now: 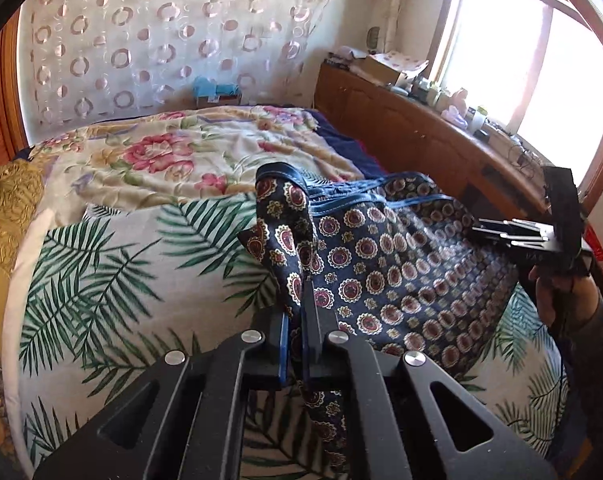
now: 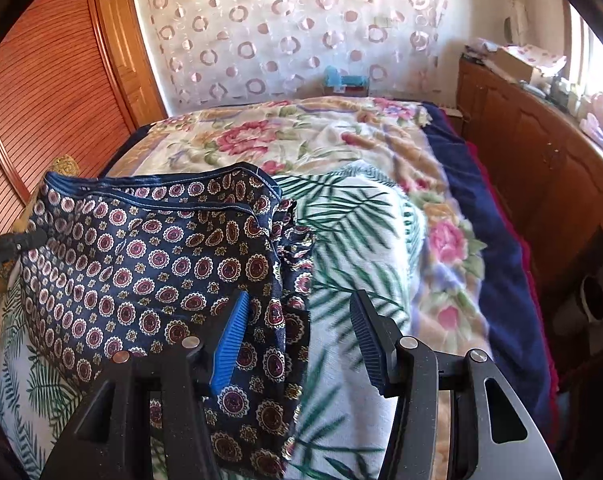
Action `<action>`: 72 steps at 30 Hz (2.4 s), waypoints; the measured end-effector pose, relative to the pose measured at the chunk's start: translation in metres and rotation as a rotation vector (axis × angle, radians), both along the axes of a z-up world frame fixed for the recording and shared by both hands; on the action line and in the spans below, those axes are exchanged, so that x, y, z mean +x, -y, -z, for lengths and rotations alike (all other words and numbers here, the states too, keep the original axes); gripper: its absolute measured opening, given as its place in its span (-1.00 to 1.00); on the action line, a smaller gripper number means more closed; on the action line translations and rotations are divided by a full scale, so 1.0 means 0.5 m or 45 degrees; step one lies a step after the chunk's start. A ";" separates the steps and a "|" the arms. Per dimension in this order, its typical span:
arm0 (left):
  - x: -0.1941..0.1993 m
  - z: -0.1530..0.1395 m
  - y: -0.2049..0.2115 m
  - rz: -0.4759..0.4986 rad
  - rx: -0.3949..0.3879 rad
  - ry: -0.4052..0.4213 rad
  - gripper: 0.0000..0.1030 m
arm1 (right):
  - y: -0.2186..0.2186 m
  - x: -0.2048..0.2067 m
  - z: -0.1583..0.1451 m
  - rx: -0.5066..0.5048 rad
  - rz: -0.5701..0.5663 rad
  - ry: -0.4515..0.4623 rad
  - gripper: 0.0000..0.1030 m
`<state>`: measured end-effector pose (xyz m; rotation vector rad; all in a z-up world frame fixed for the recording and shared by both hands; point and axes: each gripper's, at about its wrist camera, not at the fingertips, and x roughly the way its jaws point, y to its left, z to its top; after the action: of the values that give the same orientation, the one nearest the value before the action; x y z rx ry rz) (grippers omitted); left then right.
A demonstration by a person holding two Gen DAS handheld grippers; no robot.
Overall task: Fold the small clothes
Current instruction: 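Lift the folded shirt with both grippers and carry it toward the yellow plush toy, then lower the shirt onto the folded yellow cloth and open both grippers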
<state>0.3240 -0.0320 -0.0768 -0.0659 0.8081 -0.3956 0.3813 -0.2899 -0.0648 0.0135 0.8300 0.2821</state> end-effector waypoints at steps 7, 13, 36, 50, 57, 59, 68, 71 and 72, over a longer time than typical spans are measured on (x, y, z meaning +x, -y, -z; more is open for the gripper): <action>0.008 0.028 -0.005 -0.009 0.000 -0.023 -0.90 | -0.009 0.053 0.012 -0.045 0.009 -0.039 0.05; 0.004 0.037 0.000 -0.005 0.008 -0.030 -0.90 | -0.012 0.074 0.018 0.000 0.030 -0.079 0.06; -0.116 -0.118 -0.020 0.059 -0.105 0.203 -0.91 | -0.095 -0.018 -0.069 -0.020 -0.104 0.135 -0.81; -0.217 -0.181 -0.207 -0.183 -0.074 0.341 -0.91 | -0.285 -0.057 -0.160 -0.013 -0.333 0.327 -0.82; -0.236 -0.172 -0.310 -0.349 -0.087 0.375 -0.91 | -0.369 0.009 -0.169 -0.027 -0.461 0.379 -0.82; -0.235 -0.171 -0.337 -0.395 -0.108 0.388 -0.91 | -0.406 0.030 -0.181 -0.042 -0.494 0.414 -0.82; -0.244 -0.126 -0.456 -0.587 -0.155 0.398 -0.91 | -0.514 0.083 -0.177 -0.157 -0.644 0.583 -0.82; -0.246 -0.098 -0.484 -0.626 -0.168 0.378 -0.91 | -0.574 0.127 -0.158 -0.189 -0.679 0.582 -0.85; -0.246 -0.086 -0.490 -0.640 -0.168 0.368 -0.91 | -0.595 0.140 -0.149 -0.201 -0.693 0.581 -0.85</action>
<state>0.2008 0.2128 -0.0338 -0.3208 0.4555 0.0208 0.4513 0.0078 0.0098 -0.4161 0.3846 0.7016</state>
